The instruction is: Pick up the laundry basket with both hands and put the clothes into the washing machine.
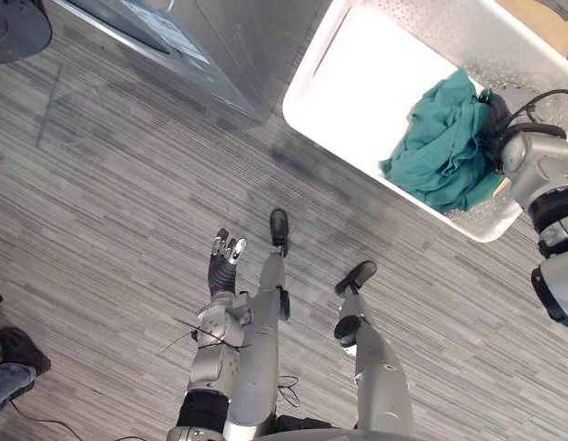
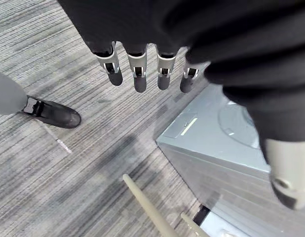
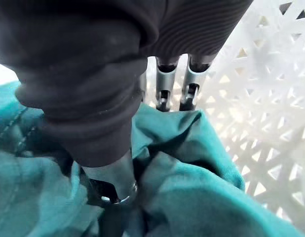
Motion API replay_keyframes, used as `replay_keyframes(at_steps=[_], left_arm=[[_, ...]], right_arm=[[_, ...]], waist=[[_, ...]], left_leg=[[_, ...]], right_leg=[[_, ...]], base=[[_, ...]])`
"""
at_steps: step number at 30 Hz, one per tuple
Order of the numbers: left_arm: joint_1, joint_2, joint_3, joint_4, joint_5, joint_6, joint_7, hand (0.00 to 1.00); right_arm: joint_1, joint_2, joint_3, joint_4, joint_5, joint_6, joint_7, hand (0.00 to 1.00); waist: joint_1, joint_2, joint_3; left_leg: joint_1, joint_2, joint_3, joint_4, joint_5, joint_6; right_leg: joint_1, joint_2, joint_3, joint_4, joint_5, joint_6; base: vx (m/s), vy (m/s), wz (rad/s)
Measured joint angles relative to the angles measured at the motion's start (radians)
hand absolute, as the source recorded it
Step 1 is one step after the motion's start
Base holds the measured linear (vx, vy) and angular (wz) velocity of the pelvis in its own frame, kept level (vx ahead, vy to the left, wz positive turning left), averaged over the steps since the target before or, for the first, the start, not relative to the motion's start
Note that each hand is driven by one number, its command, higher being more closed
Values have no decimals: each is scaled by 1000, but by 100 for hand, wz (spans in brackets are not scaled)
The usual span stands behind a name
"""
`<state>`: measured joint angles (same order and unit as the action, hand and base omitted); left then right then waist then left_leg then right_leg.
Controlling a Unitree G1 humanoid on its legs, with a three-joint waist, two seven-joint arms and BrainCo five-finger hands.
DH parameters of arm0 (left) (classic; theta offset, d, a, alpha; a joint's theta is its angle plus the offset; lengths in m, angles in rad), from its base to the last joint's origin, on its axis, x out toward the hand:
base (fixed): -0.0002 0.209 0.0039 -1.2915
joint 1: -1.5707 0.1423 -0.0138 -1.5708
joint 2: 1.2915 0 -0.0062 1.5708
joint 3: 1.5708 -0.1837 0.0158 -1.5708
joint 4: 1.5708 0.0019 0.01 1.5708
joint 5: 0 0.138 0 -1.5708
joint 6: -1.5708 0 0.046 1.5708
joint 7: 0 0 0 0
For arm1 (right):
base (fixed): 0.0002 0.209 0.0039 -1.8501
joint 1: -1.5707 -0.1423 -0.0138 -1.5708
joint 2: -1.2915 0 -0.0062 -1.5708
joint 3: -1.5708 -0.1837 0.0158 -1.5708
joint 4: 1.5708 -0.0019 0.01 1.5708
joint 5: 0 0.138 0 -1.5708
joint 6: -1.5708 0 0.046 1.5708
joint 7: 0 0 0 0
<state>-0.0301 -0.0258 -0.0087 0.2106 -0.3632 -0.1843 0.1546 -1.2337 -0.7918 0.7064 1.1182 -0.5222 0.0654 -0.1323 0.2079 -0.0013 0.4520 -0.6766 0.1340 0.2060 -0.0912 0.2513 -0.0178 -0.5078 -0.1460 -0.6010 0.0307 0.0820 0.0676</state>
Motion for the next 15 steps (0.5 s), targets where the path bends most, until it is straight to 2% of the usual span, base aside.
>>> replay_keyframes(at_steps=[4, 7, 12, 15], left_arm=[[14, -10, 1, -7, 2, 1, 1, 0], [13, -13, 4, -6, 2, 1, 4, 0], [12, -21, 6, -4, 2, 0, 24, 0], [12, -16, 21, -4, 2, -1, 30, 0]], right_arm=[[17, -1, -12, -20, 0, -2, -20, 100], [20, -3, -93, -87, 1, -10, -48, 100], [23, -6, -272, -129, 1, -15, -169, 100], [35, -7, -336, -130, 2, -3, -226, 100]], waist=[[-4, 7, -4], [-19, 7, -4], [-27, 7, -4], [-26, 7, -4]], left_leg=[[1, 4, 29, 23, 9, -8], [6, 13, 47, 47, 10, -7], [13, 36, 53, 65, 9, -8], [14, 50, 53, 64, 8, -9]], right_leg=[[-4, -10, 0, 26, -9, 0], [-3, -14, 5, 40, -10, -1], [-4, -2, 9, 64, -29, -23], [-17, -2, 4, 111, -58, -35]], base=[[87, 23, -2], [69, 17, -12], [14, 3, -9], [-4, 6, 1]])
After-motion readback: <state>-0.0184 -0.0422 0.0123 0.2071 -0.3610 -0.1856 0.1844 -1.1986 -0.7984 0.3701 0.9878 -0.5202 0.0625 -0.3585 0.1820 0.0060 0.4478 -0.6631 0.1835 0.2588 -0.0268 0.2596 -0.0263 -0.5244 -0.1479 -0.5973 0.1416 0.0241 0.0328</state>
